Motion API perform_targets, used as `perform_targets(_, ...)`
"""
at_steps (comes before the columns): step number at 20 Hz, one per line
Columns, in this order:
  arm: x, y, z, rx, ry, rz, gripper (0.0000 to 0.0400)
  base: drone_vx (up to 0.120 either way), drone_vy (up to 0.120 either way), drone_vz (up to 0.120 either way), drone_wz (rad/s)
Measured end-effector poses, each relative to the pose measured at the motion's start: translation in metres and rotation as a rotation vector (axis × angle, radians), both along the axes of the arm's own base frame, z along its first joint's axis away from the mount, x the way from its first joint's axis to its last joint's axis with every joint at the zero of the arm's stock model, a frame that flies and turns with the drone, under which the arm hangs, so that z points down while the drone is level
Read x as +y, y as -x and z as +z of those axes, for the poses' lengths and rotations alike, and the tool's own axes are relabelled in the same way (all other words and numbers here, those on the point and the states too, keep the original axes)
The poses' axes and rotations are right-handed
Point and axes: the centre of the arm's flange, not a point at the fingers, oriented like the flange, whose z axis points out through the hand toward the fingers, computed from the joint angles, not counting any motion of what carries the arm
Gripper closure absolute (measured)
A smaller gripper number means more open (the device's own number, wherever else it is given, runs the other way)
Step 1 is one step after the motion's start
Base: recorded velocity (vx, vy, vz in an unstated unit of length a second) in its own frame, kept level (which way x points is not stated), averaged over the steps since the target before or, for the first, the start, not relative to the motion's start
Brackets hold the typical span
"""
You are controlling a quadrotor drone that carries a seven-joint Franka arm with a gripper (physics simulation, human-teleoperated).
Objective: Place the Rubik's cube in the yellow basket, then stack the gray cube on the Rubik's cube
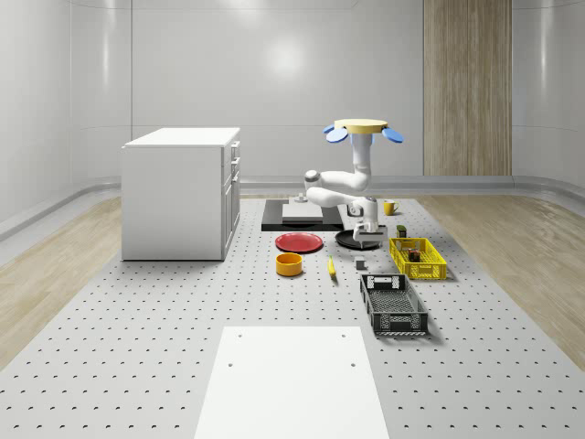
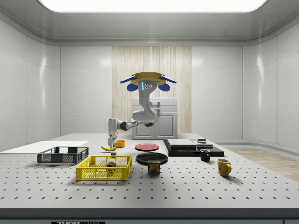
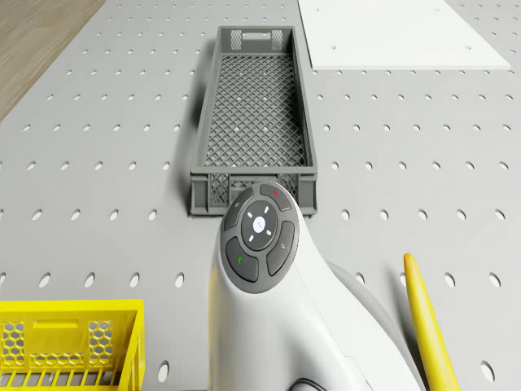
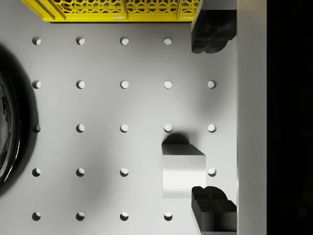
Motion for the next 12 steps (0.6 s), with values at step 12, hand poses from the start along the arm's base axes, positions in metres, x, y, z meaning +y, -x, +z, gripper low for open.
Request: perform_targets(12,0.0000,0.0000,0.0000,0.000,0.000,0.000,0.0000,0.000,-0.093,-0.057,0.000)
